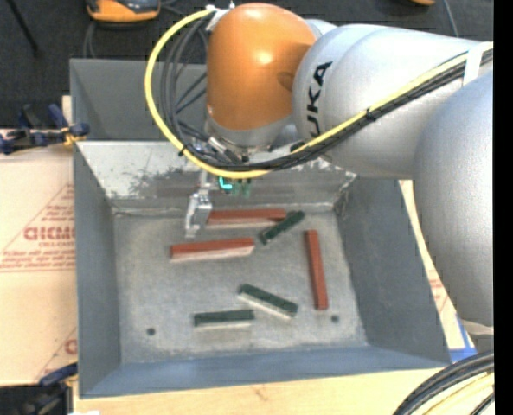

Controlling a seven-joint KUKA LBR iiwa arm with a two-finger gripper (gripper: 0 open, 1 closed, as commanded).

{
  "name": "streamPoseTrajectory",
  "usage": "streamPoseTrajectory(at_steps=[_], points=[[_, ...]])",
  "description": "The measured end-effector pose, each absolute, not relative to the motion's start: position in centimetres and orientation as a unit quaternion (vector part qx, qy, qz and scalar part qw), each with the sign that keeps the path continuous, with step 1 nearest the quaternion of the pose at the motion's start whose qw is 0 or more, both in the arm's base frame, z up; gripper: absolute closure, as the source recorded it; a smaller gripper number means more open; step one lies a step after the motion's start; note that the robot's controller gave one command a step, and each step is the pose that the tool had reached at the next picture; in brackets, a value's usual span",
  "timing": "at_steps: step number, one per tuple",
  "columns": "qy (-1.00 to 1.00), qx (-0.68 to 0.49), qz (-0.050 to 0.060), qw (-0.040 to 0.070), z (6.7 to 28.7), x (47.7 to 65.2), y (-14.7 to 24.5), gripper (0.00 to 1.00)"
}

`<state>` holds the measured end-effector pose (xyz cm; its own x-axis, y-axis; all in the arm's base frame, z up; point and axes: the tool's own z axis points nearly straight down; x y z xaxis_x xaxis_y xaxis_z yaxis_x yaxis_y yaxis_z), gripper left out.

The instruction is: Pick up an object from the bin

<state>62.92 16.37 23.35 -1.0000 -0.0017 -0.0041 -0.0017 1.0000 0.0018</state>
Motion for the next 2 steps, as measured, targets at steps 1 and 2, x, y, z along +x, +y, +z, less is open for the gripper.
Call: streamPoseTrajectory(at_steps=[1, 2], points=[[1.000, -0.004, 0.002, 0.006, 19.3, 62.9, 15.7, 0.00], [0.997, 0.072, 0.001, 0.000, 15.5, 62.7, 13.3, 0.00]])
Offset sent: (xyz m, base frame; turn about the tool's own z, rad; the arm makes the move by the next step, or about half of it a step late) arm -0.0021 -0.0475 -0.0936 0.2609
